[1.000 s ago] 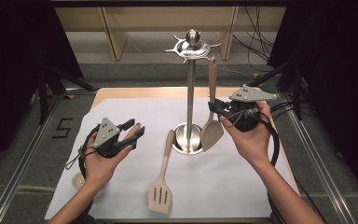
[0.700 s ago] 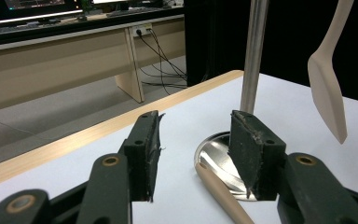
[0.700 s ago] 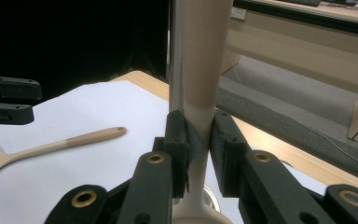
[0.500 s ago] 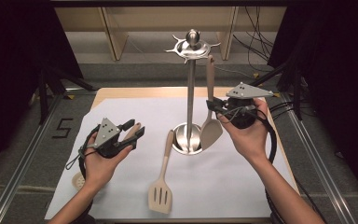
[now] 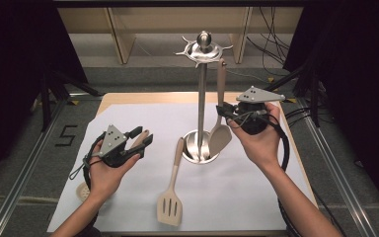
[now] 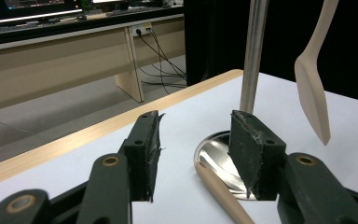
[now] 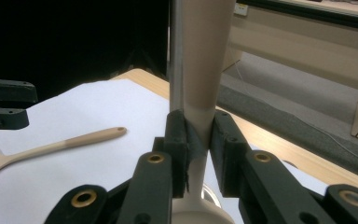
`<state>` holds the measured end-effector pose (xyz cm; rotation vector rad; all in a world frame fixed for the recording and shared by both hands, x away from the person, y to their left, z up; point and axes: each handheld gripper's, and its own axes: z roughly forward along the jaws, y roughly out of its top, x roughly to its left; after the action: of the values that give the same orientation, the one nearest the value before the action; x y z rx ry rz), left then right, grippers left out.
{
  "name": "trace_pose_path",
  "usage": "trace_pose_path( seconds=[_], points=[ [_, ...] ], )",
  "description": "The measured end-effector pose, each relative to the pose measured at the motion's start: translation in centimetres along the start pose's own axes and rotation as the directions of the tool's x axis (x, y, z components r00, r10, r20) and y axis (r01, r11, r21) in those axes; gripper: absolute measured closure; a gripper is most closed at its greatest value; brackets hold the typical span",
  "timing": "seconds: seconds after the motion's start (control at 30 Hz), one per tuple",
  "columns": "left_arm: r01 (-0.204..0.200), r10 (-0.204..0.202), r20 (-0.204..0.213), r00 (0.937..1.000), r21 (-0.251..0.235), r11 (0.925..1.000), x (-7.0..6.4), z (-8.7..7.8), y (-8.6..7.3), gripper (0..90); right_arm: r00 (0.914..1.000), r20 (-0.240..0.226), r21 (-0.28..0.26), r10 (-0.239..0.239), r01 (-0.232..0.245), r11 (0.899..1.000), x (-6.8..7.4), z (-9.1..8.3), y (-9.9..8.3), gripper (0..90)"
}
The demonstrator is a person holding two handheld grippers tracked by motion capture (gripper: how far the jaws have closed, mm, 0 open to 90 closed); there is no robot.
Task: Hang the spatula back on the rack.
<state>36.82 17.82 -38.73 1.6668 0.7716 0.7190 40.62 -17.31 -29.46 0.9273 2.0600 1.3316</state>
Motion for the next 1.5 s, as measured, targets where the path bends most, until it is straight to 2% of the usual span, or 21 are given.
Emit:
trace_pose_path(
  seconds=[0.2,0.27,0.3,0.33,0.43,0.53,0.57,0.63,0.73,0.87,0.97,1.0,1.03,1.07,1.17,1.2,1.23,1.27,1.37,1.5],
  points=[
    [-0.002,0.002,0.0,1.0,0.001,1.0,0.0,0.0,0.0,52.4,0.9997,0.012,-0.011,0.02,-0.02,1.0,0.3,0.1,-0.1,78.4],
    [-0.002,0.002,-0.002,1.0,0.004,1.0,0.0,0.0,0.0,52.4,0.9998,0.007,-0.001,0.016,-0.016,1.0,0.3,0.0,-0.1,78.3],
    [-0.002,0.002,-0.003,1.0,0.004,1.0,0.0,0.0,0.0,52.4,0.9999,0.001,-0.008,-0.012,0.012,1.0,0.1,0.1,-0.1,78.2],
    [-0.003,0.003,-0.003,1.0,0.004,1.0,0.0,0.0,0.0,52.4,1.0,0.005,-0.003,0.004,-0.004,1.0,0.2,0.1,-0.1,78.1],
    [-0.002,0.002,-0.002,1.0,0.001,1.0,0.1,0.0,-0.1,52.3,0.9999,0.015,-0.012,-0.007,0.007,1.0,0.3,0.1,-0.1,76.4],
    [0.0,0.0,-0.003,1.0,0.0,1.0,0.1,0.0,-0.1,52.4,0.9999,0.004,-0.015,-0.011,0.011,1.0,0.3,-0.1,-0.1,74.0],
    [0.0,0.0,-0.003,1.0,-0.001,1.0,0.1,0.0,0.0,52.3,0.9996,0.013,-0.015,-0.027,0.027,1.0,0.3,-0.2,-0.1,73.1],
    [0.001,-0.001,-0.003,1.0,-0.002,1.0,0.0,-0.1,0.0,52.4,0.9999,0.012,-0.015,-0.01,0.01,1.0,0.5,-0.5,-0.1,70.4],
    [-0.001,0.001,-0.01,0.9999,-0.012,0.9999,0.0,-0.1,0.0,52.5,0.9992,0.014,-0.029,-0.037,0.037,0.999,0.5,-1.1,-0.3,67.1],
    [-0.001,0.0,-0.019,0.9998,-0.023,0.9997,0.1,-0.2,0.1,52.9,0.999,0.026,-0.053,-0.036,0.037,0.998,0.4,-2.2,-0.7,63.3],
    [0.002,-0.002,-0.021,0.9998,-0.026,0.9997,0.1,-0.3,0.1,52.9,0.9994,0.031,-0.068,-0.018,0.02,0.998,0.0,-2.7,-1.1,62.0],
    [0.004,-0.004,-0.021,0.9998,-0.027,0.9996,0.1,-0.3,0.1,52.9,0.9996,0.027,-0.061,0.003,-0.002,0.998,-0.1,-2.9,-1.3,61.6],
    [0.002,-0.002,-0.02,0.9998,-0.027,0.9996,0.1,-0.2,0.1,52.8,0.9993,0.032,-0.071,-0.019,0.021,0.997,-0.4,-3.1,-1.5,61.3],
    [0.001,-0.002,-0.018,0.9998,-0.027,0.9996,0.2,-0.2,0.1,52.7,0.9993,0.038,-0.071,0.0,0.003,0.997,-0.5,-3.3,-1.8,61.3],
    [0.008,-0.009,-0.013,0.9999,-0.037,0.9993,0.2,-0.2,0.1,52.3,0.9985,0.049,-0.05,0.026,-0.024,0.998,-0.9,-3.9,-2.8,61.2],
    [0.007,-0.007,-0.011,0.9999,-0.037,0.9993,0.2,-0.2,0.2,52.2,0.9985,0.05,-0.05,0.022,-0.019,0.999,-1.1,-3.9,-3.3,61.5],
    [0.015,-0.016,-0.008,0.9998,-0.039,0.9991,0.1,-0.1,0.2,52.2,0.9979,0.05,-0.018,0.041,-0.04,0.999,-1.1,-4.0,-3.8,61.9],
    [0.017,-0.018,-0.005,0.9998,-0.044,0.9989,0.1,-0.1,0.4,52.2,0.9988,0.045,-0.002,0.021,-0.021,1.0,-1.4,-3.8,-4.2,62.4],
    [0.014,-0.014,0.0,0.9999,-0.058,0.9982,-0.1,-0.1,1.0,52.3,0.9975,0.065,0.036,0.028,-0.031,0.999,-1.8,-3.9,-5.8,64.2],
    [0.019,-0.018,0.011,0.9998,-0.074,0.9971,-0.4,0.1,1.7,55.1,0.9949,0.09,0.046,0.044,-0.048,0.998,-2.8,-4.2,-7.1,67.0]
  ],
)
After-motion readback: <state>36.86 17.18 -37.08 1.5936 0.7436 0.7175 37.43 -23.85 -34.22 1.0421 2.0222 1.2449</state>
